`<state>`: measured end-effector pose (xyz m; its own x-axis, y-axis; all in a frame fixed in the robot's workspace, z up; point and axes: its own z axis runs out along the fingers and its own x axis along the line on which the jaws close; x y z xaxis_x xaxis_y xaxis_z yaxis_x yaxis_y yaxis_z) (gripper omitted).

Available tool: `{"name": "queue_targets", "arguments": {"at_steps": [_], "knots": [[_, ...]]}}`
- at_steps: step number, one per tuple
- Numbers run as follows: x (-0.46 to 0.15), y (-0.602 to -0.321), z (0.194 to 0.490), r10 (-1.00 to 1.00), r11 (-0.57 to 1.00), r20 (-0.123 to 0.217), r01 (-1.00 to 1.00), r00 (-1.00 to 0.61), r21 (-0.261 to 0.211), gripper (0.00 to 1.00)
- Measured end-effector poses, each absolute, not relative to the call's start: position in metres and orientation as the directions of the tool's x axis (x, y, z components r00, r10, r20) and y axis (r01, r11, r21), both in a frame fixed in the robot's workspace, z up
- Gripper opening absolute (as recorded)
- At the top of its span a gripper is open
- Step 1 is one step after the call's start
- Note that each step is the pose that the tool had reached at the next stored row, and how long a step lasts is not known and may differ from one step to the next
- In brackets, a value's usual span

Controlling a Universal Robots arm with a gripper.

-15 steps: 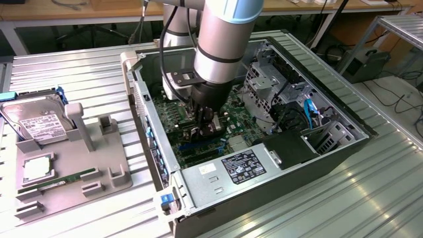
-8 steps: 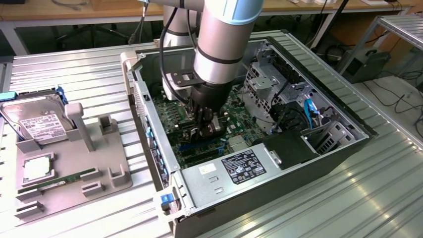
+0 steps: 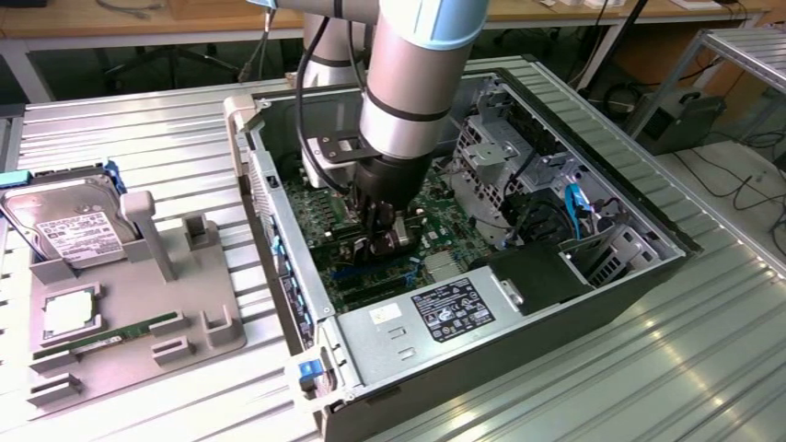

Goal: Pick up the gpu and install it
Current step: 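Insert the gpu into the slot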

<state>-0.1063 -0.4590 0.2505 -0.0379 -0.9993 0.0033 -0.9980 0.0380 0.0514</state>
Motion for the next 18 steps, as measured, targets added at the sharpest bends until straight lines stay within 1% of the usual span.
{"name": "queue_targets", "arguments": {"at_steps": [18], "knots": [[-0.1047,-0.4580,0.2569,-0.999,0.040,0.001,-0.998,-0.040,0.051,0.26]]}}
